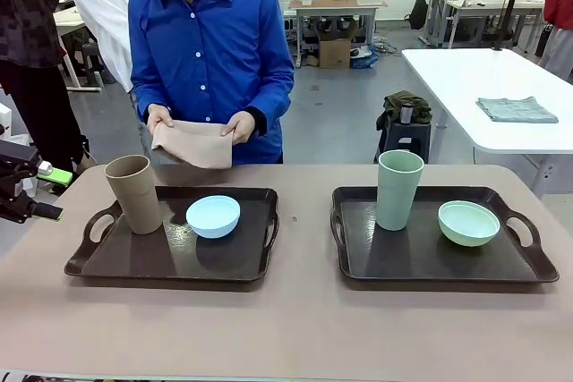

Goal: Set up a tray with a mat and arrange the tableware.
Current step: Pick up the Picnic Bowl and Reusable plastic cup from the Handle tray in front of the human's position and hold them in the air.

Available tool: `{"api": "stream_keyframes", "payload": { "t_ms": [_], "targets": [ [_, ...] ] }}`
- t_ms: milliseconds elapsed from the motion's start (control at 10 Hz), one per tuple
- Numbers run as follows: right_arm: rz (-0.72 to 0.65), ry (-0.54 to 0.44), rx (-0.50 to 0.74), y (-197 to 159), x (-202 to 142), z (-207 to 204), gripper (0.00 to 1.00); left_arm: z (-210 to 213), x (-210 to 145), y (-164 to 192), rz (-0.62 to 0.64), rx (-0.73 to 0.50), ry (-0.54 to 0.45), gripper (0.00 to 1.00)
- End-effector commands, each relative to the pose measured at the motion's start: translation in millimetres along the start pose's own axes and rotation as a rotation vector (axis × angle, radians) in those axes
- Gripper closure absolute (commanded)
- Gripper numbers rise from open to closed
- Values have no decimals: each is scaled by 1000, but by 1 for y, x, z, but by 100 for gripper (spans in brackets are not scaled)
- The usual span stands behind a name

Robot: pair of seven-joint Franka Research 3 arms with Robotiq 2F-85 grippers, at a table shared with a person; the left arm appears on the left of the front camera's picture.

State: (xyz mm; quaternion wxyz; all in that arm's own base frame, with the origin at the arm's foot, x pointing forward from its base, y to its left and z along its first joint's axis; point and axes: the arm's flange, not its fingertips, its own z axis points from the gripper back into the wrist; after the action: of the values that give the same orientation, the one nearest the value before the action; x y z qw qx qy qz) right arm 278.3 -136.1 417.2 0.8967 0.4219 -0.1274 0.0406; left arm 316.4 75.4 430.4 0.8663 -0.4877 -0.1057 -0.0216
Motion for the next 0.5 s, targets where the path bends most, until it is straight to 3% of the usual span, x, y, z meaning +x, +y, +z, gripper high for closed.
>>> {"api": "stream_keyframes", "payload": {
  "t_ms": [0, 400],
  "targets": [
    [8, -5, 22, -1, 1, -1, 0, 0, 2, 1, -10, -24, -13, 0],
    [8, -5, 22, -1, 1, -1, 0, 0, 2, 1, -10, -24, -13, 0]
  ]
}}
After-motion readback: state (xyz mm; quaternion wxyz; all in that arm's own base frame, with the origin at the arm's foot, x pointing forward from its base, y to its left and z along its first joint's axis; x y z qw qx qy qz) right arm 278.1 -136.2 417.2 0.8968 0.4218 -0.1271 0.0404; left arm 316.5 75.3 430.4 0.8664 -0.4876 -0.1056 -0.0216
